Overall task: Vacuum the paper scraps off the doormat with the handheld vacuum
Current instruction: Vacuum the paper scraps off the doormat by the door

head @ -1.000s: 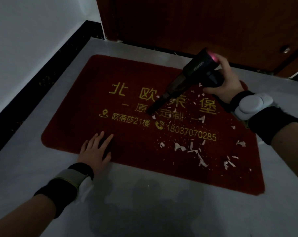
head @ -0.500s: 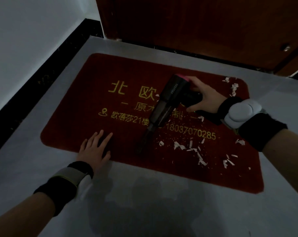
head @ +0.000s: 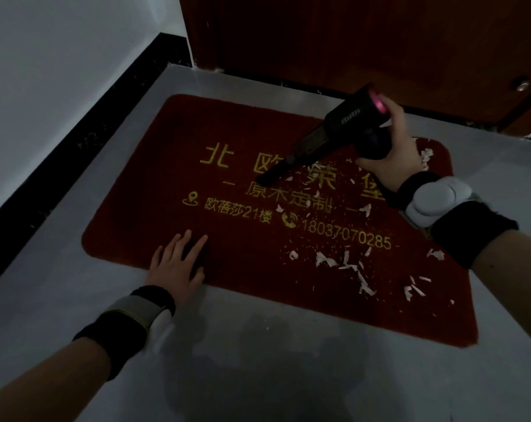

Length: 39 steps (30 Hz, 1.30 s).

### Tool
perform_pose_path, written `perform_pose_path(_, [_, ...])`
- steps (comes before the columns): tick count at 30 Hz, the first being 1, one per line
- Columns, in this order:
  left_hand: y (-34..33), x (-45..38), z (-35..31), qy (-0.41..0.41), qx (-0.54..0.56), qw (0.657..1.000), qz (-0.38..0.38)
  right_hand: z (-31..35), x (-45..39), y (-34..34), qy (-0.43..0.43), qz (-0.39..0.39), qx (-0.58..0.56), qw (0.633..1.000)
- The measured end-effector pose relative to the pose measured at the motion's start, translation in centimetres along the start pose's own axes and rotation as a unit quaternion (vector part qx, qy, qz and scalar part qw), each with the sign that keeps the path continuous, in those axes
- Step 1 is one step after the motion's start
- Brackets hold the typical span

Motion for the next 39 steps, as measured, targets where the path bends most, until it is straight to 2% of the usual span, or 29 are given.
perform_pose_path(5, [0.1, 0.1, 0.0, 0.002, -0.001, 1.000, 0.001, 1.4, 0.0, -0.9, 0.020, 0.120, 0.008, 0.993])
perform_pose_path(10, [0.2, 0.1, -0.1, 0.003, -0.015, 1.000, 0.004, 2.3, 1.7, -4.3, 0.025, 0.273, 0.001, 0.962])
perform_pose_path(12, [0.0, 0.2, 0.0, 0.005, -0.025, 1.000, 0.012, 2.2, 2.0, -5.2, 0.031, 0.299, 0.002, 0.954])
perform_pose_path(15, [-0.1, 0.4, 0.2, 0.004, -0.029, 0.999, 0.020, 2.2, 1.9, -4.9, 0.033, 0.277, -0.008, 0.960])
perform_pose_path(17, [-0.1, 0.5, 0.1, 0.003, -0.026, 0.999, 0.017, 1.9, 1.4, -3.9, 0.020, 0.234, -0.021, 0.972])
perform_pose_path(20, [0.0, 0.7, -0.2, 0.003, -0.015, 1.000, 0.016, 0.8, 0.4, -1.9, -0.001, 0.109, -0.008, 0.994])
perform_pose_path(23, [-0.1, 0.7, -0.3, 0.004, -0.015, 1.000, 0.023, -0.6, 0.1, -0.7, -0.043, -0.012, 0.000, 0.999])
perform_pose_path(26, [0.0, 0.6, -0.1, 0.004, -0.008, 1.000, 0.022, -1.3, -0.2, -0.2, -0.084, -0.084, 0.012, 0.993])
perform_pose_path(28, [-0.1, 0.5, 0.1, 0.003, -0.005, 1.000, 0.018, -1.4, -0.8, -0.1, -0.097, -0.105, 0.016, 0.990])
perform_pose_path(33, [-0.4, 0.6, 0.0, 0.004, -0.002, 1.000, 0.021, -1.4, -1.3, -0.5, -0.109, -0.095, 0.018, 0.989])
perform_pose_path(35, [-0.4, 0.5, 0.1, 0.006, -0.004, 1.000, 0.021, -0.7, -1.2, -1.0, -0.093, -0.046, 0.006, 0.995])
perform_pose_path(39, [-0.5, 0.5, 0.0, 0.007, -0.012, 1.000, 0.022, 1.3, 0.5, -3.8, -0.061, 0.102, 0.003, 0.993])
Point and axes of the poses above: each hand's wrist, its own x-axis away from the middle knuckle, its own y-axis out of the back of the hand, z = x × y, the point moved 6 cm from there along -x, towards the middle knuckle, and after that the axes turned 1 degree about -x, right-handed, at the moved point
